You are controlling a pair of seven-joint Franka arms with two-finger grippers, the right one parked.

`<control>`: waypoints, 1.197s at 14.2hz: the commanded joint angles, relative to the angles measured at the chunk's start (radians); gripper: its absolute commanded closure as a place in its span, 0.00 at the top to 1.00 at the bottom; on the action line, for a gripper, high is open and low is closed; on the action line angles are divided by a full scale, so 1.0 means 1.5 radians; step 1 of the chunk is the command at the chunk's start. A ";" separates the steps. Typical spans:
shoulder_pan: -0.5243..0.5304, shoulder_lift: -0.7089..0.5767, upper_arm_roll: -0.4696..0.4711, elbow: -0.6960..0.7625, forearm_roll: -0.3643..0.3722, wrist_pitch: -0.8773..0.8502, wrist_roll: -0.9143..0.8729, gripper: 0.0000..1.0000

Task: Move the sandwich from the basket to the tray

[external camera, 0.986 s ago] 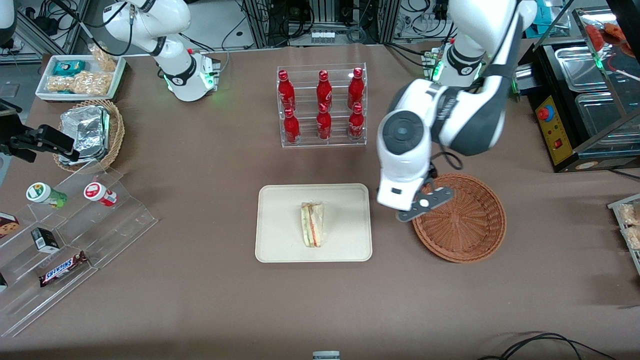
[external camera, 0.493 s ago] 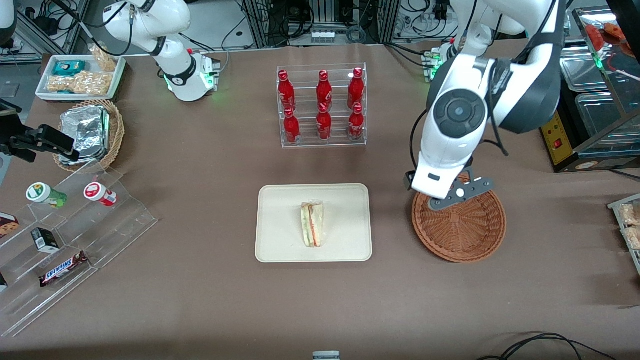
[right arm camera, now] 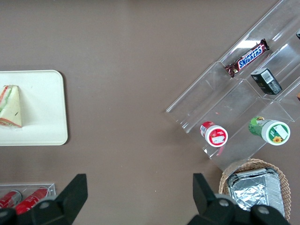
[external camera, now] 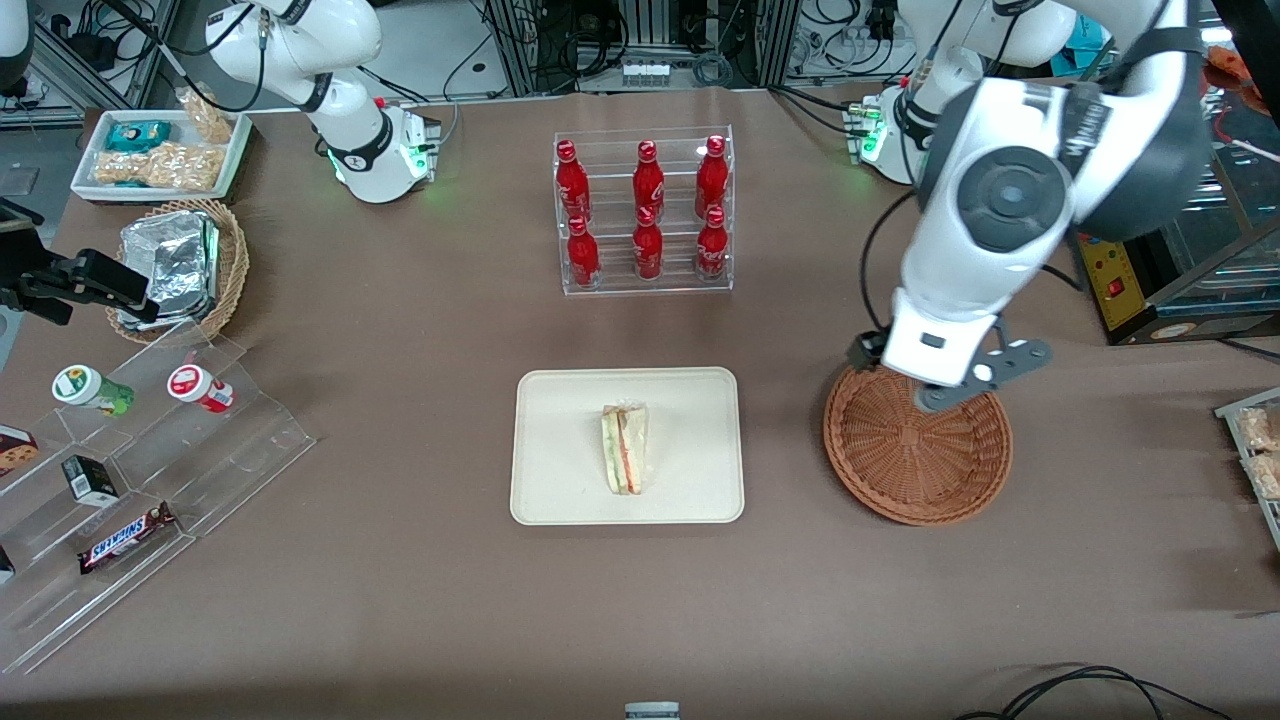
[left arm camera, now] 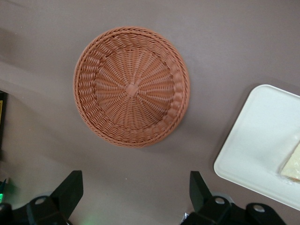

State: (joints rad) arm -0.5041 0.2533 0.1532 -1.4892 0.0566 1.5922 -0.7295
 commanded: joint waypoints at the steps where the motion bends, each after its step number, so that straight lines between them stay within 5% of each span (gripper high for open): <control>1: 0.082 -0.030 -0.061 -0.016 0.002 -0.009 0.043 1.00; 9: 0.329 -0.123 -0.219 -0.036 -0.005 -0.077 0.239 1.00; 14: 0.366 -0.158 -0.211 -0.041 0.003 -0.074 0.430 1.00; 17: 0.320 -0.142 -0.124 -0.013 -0.008 -0.064 0.459 1.00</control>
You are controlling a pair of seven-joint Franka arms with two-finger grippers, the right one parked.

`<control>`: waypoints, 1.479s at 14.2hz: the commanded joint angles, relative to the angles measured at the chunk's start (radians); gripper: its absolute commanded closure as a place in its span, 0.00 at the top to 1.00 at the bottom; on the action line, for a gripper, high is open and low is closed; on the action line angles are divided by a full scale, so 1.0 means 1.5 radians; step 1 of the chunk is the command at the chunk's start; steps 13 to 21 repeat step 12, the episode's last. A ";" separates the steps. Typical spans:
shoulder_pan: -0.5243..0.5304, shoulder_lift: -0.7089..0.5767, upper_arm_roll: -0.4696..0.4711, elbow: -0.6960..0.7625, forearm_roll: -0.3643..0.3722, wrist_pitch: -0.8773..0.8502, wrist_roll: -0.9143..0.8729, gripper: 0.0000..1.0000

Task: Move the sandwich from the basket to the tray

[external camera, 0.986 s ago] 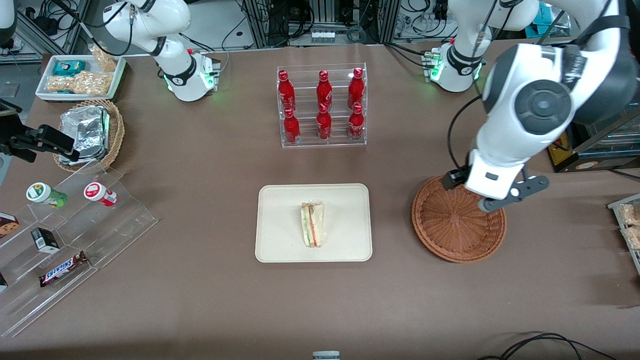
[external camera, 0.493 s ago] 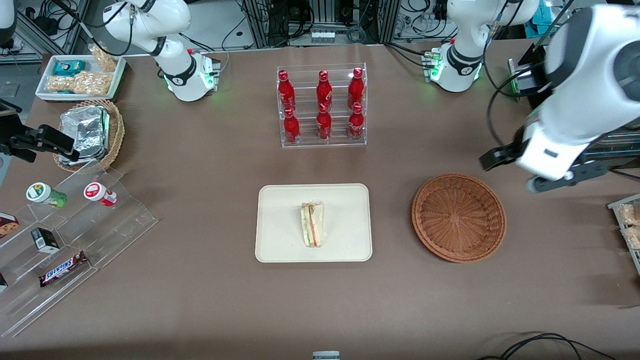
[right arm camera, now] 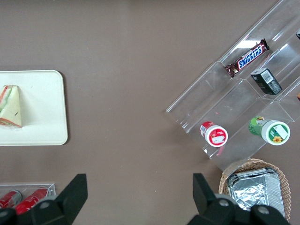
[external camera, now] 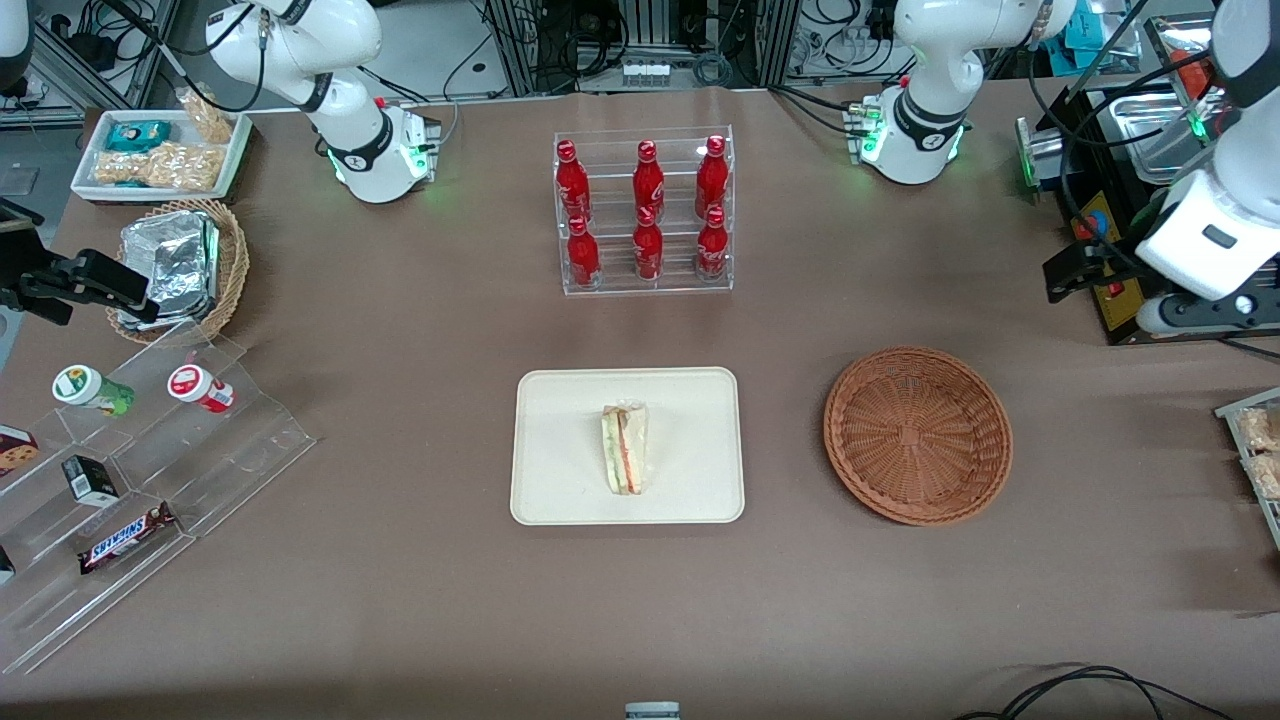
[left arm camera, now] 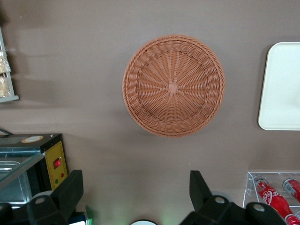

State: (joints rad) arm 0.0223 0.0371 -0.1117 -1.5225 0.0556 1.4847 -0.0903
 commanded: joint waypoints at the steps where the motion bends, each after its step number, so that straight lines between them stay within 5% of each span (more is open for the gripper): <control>1: -0.033 0.006 0.061 0.012 -0.007 0.016 0.050 1.00; 21: -0.028 -0.027 0.066 0.028 -0.025 -0.025 0.050 1.00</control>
